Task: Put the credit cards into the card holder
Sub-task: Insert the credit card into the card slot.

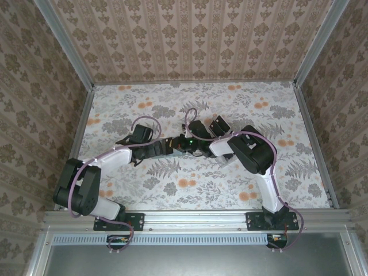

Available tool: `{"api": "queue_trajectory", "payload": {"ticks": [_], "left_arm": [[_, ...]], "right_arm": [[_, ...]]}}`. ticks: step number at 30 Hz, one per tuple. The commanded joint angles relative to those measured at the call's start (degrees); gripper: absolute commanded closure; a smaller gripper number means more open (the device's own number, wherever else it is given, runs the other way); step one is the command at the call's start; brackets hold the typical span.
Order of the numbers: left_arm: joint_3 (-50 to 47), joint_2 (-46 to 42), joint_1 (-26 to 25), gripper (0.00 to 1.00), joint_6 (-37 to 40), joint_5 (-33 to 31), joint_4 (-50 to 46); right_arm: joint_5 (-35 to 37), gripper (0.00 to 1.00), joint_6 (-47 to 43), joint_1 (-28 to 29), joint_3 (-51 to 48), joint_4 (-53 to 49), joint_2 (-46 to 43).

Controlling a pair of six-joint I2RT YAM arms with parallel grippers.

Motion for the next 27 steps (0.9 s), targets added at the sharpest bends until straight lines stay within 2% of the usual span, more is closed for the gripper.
{"api": "queue_trajectory", "payload": {"ticks": [1, 4, 6, 10, 14, 17, 18, 21, 24, 27], "left_arm": [[-0.21, 0.25, 0.44, 0.00, -1.00, 0.26, -0.53], [-0.39, -0.12, 1.23, 0.00, -1.13, 0.38, -0.46], [-0.56, -0.30, 2.00, 0.00, -1.05, 0.51, -0.46], [-0.44, -0.28, 3.73, 0.00, -0.52, 0.87, -0.80], [-0.60, 0.23, 5.32, 0.00, -0.17, 0.92, -1.21], [-0.77, 0.82, 5.98, 0.00, 0.17, 0.42, -1.51], [-0.88, 0.94, 6.11, 0.00, 0.29, 0.25, -1.68], [-1.13, 1.36, 6.45, 0.00, 0.53, -0.64, -2.02], [-1.22, 1.63, 6.55, 0.00, 0.29, -2.05, -2.84], [-1.05, 2.06, 6.65, 0.00, -0.01, -3.28, -3.73]], "right_arm": [[1.18, 0.73, -5.15, 0.50, 1.54, -14.35, -1.17], [1.68, 0.60, -8.69, 0.43, 4.78, -21.39, -3.32], [1.84, 0.55, -10.80, 0.34, 7.04, -25.32, -4.26], [1.68, 0.51, -14.42, -0.18, 10.91, -31.54, -5.69], [3.79, 0.51, -17.21, -0.37, 13.18, -36.42, -6.88], [6.01, 0.60, -18.98, -0.35, 15.47, -40.82, -6.38], [7.02, 0.68, -19.43, -0.36, 16.19, -42.22, -5.94], [8.67, 0.84, -20.39, -0.36, 17.62, -44.50, -4.69], [9.04, 0.91, -20.89, -0.27, 19.00, -45.55, -3.13], [9.22, 0.94, -21.29, -0.27, 20.49, -46.64, -1.63]]}}
